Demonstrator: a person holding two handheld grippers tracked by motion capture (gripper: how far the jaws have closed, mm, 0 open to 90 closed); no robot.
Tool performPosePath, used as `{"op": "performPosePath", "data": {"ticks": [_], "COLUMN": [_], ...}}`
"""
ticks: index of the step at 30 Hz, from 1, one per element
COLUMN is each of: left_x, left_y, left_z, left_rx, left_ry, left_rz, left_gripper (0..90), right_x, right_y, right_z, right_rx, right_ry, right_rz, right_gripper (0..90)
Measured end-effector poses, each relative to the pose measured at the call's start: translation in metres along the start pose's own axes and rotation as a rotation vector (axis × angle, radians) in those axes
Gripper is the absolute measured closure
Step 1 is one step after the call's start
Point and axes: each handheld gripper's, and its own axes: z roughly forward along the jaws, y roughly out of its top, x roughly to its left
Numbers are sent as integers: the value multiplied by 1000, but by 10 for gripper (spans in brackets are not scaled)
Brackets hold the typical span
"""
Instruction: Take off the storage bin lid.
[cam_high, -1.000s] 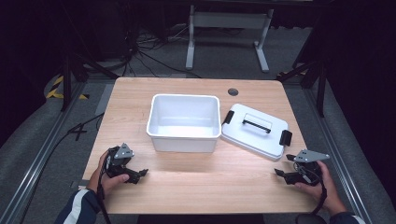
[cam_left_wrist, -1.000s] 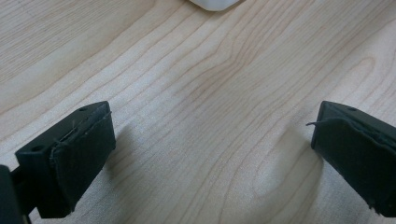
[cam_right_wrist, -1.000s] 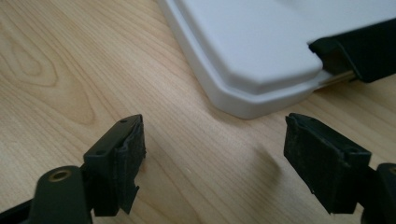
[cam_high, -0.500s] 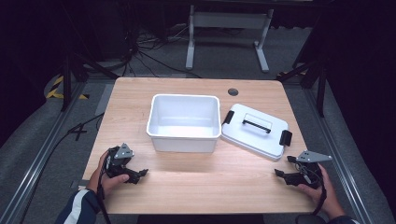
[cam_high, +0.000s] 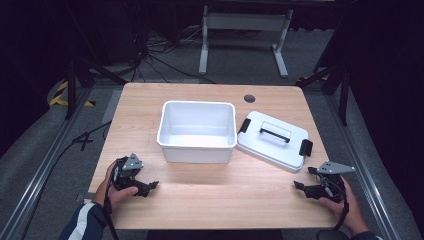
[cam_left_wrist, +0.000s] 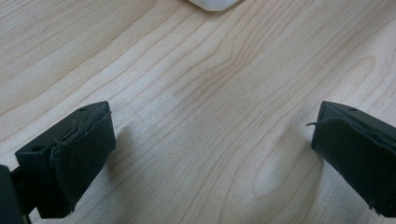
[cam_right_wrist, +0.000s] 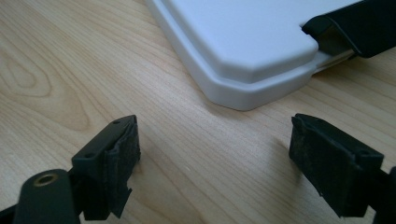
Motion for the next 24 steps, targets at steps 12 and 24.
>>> {"op": "performPosePath", "data": {"ticks": [12,24], "left_x": [0,0], "left_y": [0,0], "left_z": [0,1], "left_rx": [1,-6], "left_ry": [0,0], "left_rz": [1,0], "left_gripper": [1,1], "right_x": [0,0], "right_y": [0,0], "right_z": [0,0], "right_rx": [0,0], "right_ry": [0,-2], "right_rz": [1,2], "right_gripper": [163,157]}}
